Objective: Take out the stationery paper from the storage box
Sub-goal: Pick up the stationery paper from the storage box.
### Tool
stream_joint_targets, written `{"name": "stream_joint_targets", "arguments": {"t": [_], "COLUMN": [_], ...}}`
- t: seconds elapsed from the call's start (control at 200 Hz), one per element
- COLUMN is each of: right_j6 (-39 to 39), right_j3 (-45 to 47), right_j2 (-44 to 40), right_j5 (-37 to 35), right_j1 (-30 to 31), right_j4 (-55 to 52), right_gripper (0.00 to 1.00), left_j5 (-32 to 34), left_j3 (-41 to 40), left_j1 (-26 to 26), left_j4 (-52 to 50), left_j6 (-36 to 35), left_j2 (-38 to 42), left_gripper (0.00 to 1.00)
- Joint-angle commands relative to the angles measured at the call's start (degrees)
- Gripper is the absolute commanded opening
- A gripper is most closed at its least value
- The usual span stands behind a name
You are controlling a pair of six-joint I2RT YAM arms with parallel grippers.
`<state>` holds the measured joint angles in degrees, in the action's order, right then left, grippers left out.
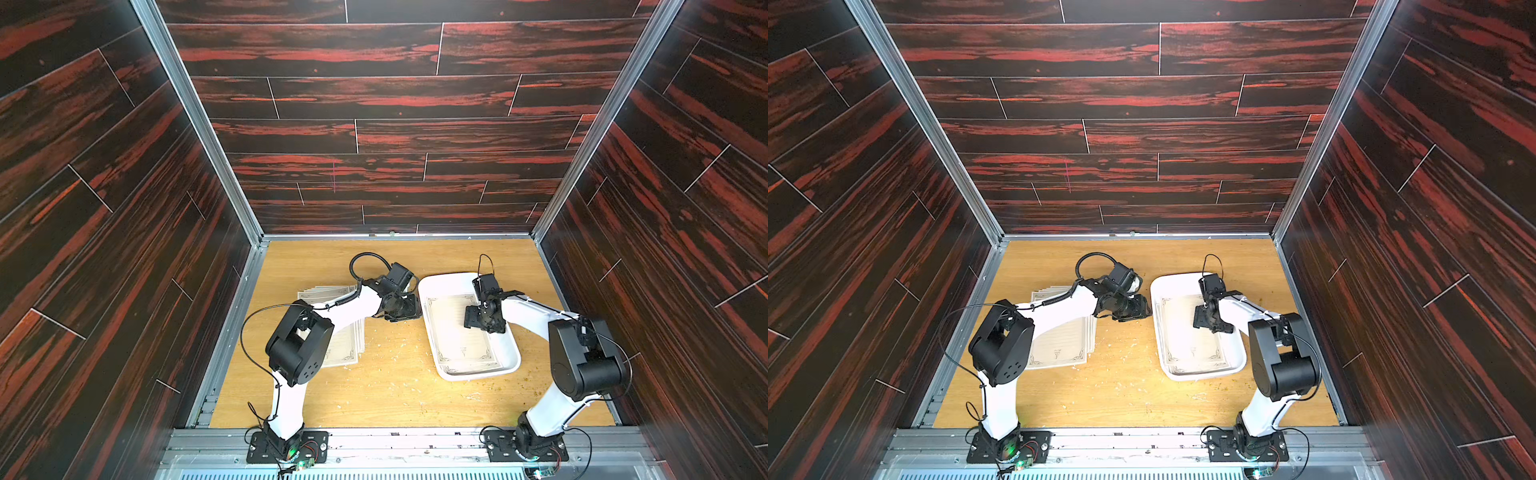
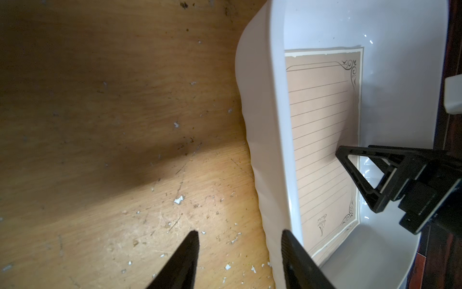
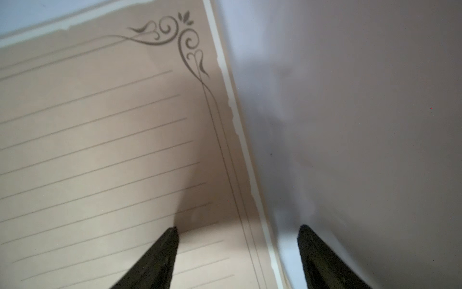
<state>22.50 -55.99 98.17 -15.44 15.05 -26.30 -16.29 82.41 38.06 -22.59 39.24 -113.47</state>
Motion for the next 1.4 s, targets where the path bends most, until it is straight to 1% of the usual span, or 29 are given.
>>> {"name": "stream_joint_targets", "arguments": {"t": [0.0, 0.145, 0.451, 0.586, 0.782, 1.007, 1.217, 1.393], "right_j6": [0.9, 1.1, 2.0, 2.2, 2.3, 2.4, 1.8, 1.7], "right_j3": [-1.2, -0.8, 1.1, 1.6, 1.5, 1.5, 1.2, 1.3], "right_j2": [1.1, 0.8, -0.9, -1.0, -1.1, -0.9, -0.5, -2.9], "right_j5": [2.0, 3.4, 9.8, 10.4, 10.7, 13.0, 15.3, 16.4], "right_j1": [0.0, -0.1, -0.7, -0.7, -0.7, -0.7, -0.7, -0.7], "right_j4": [-0.1, 0.2, 2.2, 2.3, 2.4, 3.6, 3.9, 3.9], "right_gripper": [0.79, 0.78, 0.75, 0.73, 0.73, 0.73, 0.72, 0.70], "left_j5": [0.0, -1.0, -1.4, -0.2, 0.5, -0.7, -0.7, -0.4], "left_j3": [1.5, 1.5, 2.2, 1.7, 2.6, 6.8, 7.1, 7.4], "left_j1": [0.3, 0.3, 0.3, 0.2, 0.2, 0.2, 0.2, 0.2], "left_j4": [-1.2, -0.5, -0.3, 0.3, 0.6, -2.2, -0.7, -1.3], "left_j6": [0.1, 0.8, 1.1, 1.2, 1.5, 1.5, 3.0, 2.8], "left_j2": [0.1, 0.1, -0.2, 1.1, 2.6, -0.6, -2.4, -2.9], "left_gripper": [0.55, 0.56, 0.56, 0.56, 0.56, 0.57, 0.57, 0.57]}}
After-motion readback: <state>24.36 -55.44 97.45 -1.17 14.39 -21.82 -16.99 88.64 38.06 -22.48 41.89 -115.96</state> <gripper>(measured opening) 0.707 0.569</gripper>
